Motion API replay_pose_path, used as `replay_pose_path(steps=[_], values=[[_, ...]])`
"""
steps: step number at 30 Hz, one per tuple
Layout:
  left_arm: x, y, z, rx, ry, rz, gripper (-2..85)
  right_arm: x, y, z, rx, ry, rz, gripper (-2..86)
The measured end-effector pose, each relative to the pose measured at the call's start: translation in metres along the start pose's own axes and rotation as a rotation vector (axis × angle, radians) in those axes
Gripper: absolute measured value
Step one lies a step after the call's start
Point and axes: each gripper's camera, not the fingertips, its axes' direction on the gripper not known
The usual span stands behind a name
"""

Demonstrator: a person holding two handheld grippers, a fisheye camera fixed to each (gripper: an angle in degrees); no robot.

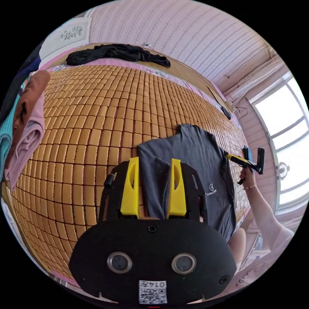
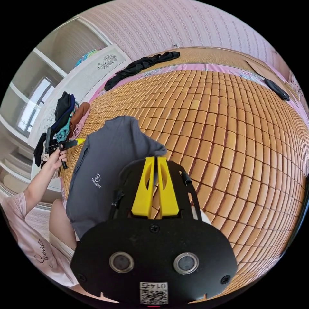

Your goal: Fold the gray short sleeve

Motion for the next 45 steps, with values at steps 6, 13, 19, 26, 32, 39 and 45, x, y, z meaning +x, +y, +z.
replay_pose_path(steps=[6,13,19,26,32,39,45], values=[[-0.021,-0.002,-0.004,-0.014,-0.013,-0.020,0.4,0.000,-0.011,-0.016,0.008,0.059,0.008,0.5],[-0.023,-0.019,-0.032,0.104,-0.002,-0.053,-1.0,0.002,-0.034,-0.037,0.061,0.089,0.037,0.4],[-0.001,-0.025,-0.064,0.290,-0.055,-0.045,-1.0,-0.001,-0.051,-0.064,0.158,0.087,0.071,0.3],[0.012,-0.011,-0.091,0.301,-0.027,0.021,-1.0,-0.020,-0.041,-0.082,0.161,0.034,-0.008,0.3],[0.013,0.064,-0.143,0.256,0.085,0.216,-1.0,-0.056,0.051,-0.122,0.157,-0.104,-0.174,0.4],[0.000,0.203,-0.127,-0.047,0.079,0.255,-0.8,-0.070,0.196,-0.079,-0.144,-0.161,-0.087,0.5],[-0.018,0.261,-0.101,-0.077,0.055,0.064,3.0,-0.067,0.247,-0.057,-0.124,-0.125,0.040,0.7]])
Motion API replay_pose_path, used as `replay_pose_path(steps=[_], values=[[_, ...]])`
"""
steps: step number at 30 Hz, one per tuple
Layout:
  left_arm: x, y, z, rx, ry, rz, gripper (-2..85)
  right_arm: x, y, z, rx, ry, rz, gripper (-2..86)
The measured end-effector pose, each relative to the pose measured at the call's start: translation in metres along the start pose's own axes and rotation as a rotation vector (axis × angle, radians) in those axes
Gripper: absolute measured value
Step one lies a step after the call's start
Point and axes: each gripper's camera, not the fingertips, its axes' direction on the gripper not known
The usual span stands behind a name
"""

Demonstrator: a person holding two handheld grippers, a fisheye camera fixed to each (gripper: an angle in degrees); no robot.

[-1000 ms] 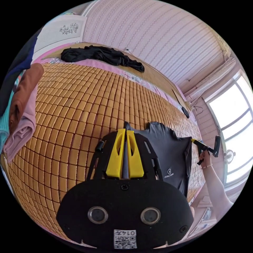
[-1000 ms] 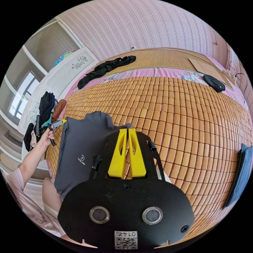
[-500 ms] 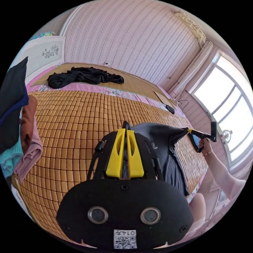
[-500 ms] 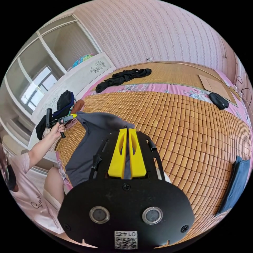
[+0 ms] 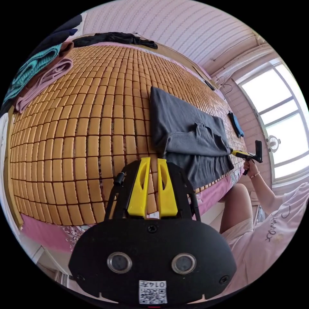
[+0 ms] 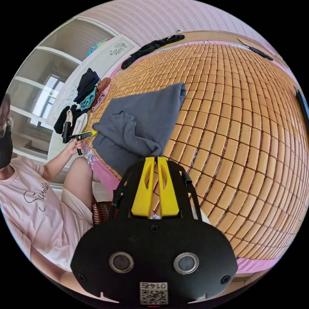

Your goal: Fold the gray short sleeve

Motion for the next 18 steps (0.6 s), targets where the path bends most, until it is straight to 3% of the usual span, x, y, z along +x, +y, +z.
replay_pose_path(steps=[4,8,13,15,18], values=[[0.032,0.007,-0.030,0.072,-0.102,0.124,3.8,-0.017,0.004,-0.024,0.071,0.162,0.030,0.9],[0.086,-0.014,-0.010,0.097,-0.038,0.285,4.5,-0.069,-0.033,0.007,0.118,0.054,-0.121,4.3],[0.114,-0.049,0.052,0.012,0.037,0.263,7.9,-0.088,-0.075,0.080,-0.003,0.042,-0.123,7.1],[0.119,-0.053,0.077,-0.065,0.029,0.261,6.7,-0.092,-0.078,0.092,-0.018,0.045,-0.118,2.8],[0.121,-0.043,0.082,-0.047,0.016,0.269,0.6,-0.105,-0.065,0.084,0.039,0.028,-0.181,1.4]])
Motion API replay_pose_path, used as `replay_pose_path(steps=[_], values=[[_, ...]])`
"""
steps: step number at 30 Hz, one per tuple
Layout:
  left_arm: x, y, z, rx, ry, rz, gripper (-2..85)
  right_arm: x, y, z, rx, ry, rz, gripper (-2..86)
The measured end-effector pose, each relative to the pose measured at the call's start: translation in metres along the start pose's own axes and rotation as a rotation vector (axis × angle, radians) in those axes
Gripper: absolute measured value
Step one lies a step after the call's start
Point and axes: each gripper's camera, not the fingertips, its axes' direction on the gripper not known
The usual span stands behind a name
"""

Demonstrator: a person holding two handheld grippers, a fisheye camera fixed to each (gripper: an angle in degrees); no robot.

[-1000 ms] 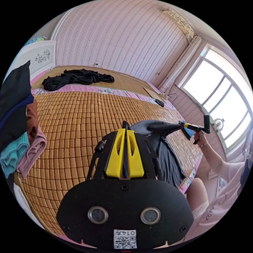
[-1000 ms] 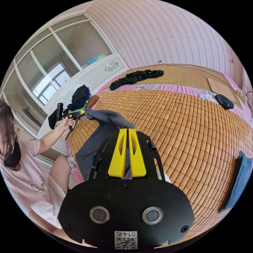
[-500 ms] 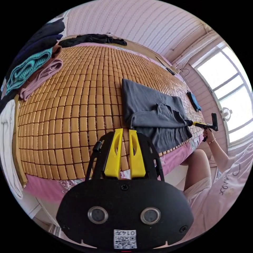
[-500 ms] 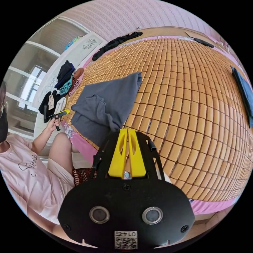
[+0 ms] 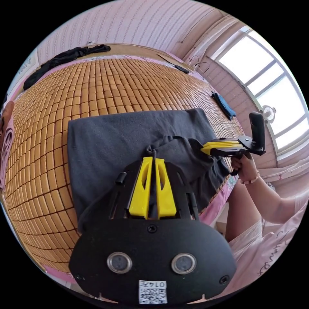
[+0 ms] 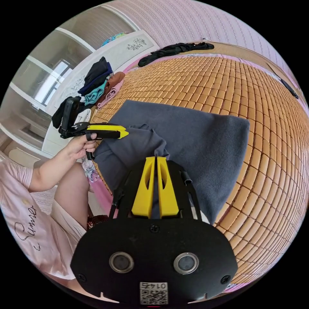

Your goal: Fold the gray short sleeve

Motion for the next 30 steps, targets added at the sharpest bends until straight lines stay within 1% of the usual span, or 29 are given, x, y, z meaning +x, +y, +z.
replay_pose_path(steps=[3,5,7,10,13,15,18,21,22,23,24,28,30], values=[[0.007,0.026,-0.023,0.077,0.064,0.040,-0.4,-0.021,0.022,-0.025,0.056,-0.085,-0.144,0.9],[0.017,0.057,-0.042,0.095,0.121,0.087,-0.1,-0.038,0.042,-0.033,-0.009,-0.167,-0.257,0.9],[0.023,0.083,-0.049,0.069,0.111,0.104,0.9,-0.046,0.056,-0.032,-0.105,-0.164,-0.279,1.1],[0.026,0.120,-0.048,-0.009,0.070,0.061,4.2,-0.052,0.069,-0.033,-0.161,-0.116,-0.238,2.0],[0.034,0.136,-0.045,-0.011,0.056,0.022,5.0,-0.063,0.057,-0.029,-0.137,-0.104,-0.214,3.8],[0.044,0.134,-0.039,0.013,0.047,0.019,5.3,-0.078,0.046,-0.018,-0.129,-0.087,-0.236,4.6],[0.064,0.120,-0.019,0.051,0.024,0.034,7.5,-0.100,0.030,0.013,-0.156,0.002,-0.243,6.5],[0.083,0.102,0.010,-0.008,-0.016,0.081,7.8,-0.106,0.019,0.042,-0.215,0.144,-0.180,5.7],[0.089,0.099,0.025,-0.051,-0.095,0.109,6.5,-0.105,0.017,0.048,-0.235,0.175,-0.158,3.7],[0.093,0.099,0.038,-0.103,-0.131,0.135,2.9,-0.106,0.016,0.043,-0.211,0.146,-0.156,2.9],[0.095,0.100,0.038,-0.086,-0.130,0.142,1.1,-0.107,0.016,0.040,-0.206,0.127,-0.158,2.5],[0.107,0.122,0.017,-0.062,-0.091,0.155,-0.8,-0.116,0.023,0.015,-0.193,0.019,-0.212,1.2],[0.111,0.136,0.015,-0.087,-0.090,0.153,-0.9,-0.118,0.029,0.012,-0.208,-0.014,-0.220,1.0]])
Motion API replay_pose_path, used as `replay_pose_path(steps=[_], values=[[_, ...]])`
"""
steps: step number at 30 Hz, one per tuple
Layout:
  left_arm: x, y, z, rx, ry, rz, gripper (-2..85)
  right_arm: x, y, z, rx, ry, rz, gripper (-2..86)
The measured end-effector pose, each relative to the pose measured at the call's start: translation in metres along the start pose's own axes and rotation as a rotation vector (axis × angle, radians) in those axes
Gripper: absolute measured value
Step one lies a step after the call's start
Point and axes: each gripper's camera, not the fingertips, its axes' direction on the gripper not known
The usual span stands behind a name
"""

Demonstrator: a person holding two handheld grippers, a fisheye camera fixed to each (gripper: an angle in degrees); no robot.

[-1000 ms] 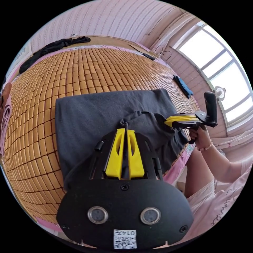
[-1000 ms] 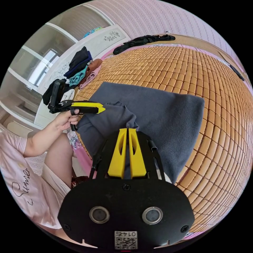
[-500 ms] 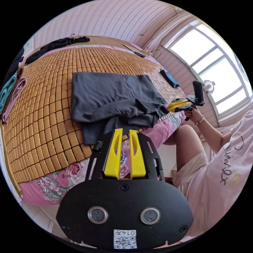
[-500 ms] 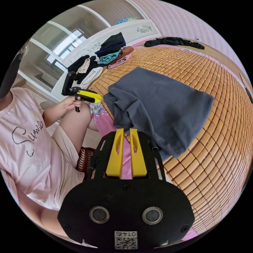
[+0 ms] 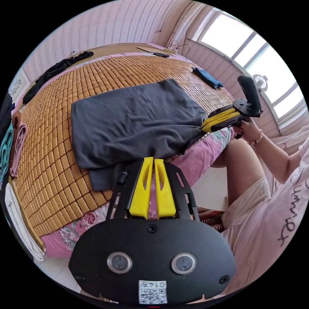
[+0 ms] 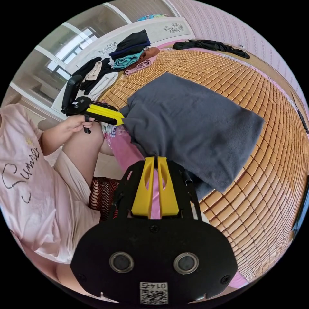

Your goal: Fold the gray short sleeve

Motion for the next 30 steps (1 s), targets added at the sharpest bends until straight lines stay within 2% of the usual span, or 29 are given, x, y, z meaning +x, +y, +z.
replay_pose_path(steps=[5,9,14,18,21,22,24,26,30], values=[[0.005,0.029,0.024,-0.089,0.047,-0.081,-0.8,0.010,0.004,0.012,-0.049,-0.062,0.089,0.8],[0.020,0.033,0.018,-0.046,0.049,-0.061,-0.5,0.005,-0.004,0.005,-0.034,-0.032,0.075,0.5],[0.060,0.013,0.026,0.086,-0.024,0.074,-0.9,0.002,-0.091,0.007,0.023,0.146,-0.029,-0.2],[0.078,0.000,0.059,0.129,-0.008,0.089,-1.0,0.012,-0.169,0.032,0.035,0.286,-0.078,-0.3],[0.091,0.006,0.076,0.188,-0.032,0.124,-1.0,0.028,-0.210,0.066,-0.057,0.332,-0.080,-0.4],[0.096,0.009,0.087,0.151,-0.060,0.150,-1.0,0.038,-0.219,0.089,-0.189,0.356,-0.082,-0.4],[0.101,0.018,0.097,0.170,-0.059,0.163,-1.0,0.044,-0.222,0.087,-0.167,0.313,-0.081,-0.4],[0.107,0.030,0.102,0.215,-0.060,0.190,-1.0,0.056,-0.240,0.084,-0.281,0.225,-0.053,-0.5],[0.125,0.034,0.103,0.185,-0.095,0.249,-0.9,0.068,-0.261,0.080,-0.245,0.294,-0.044,-0.4]])
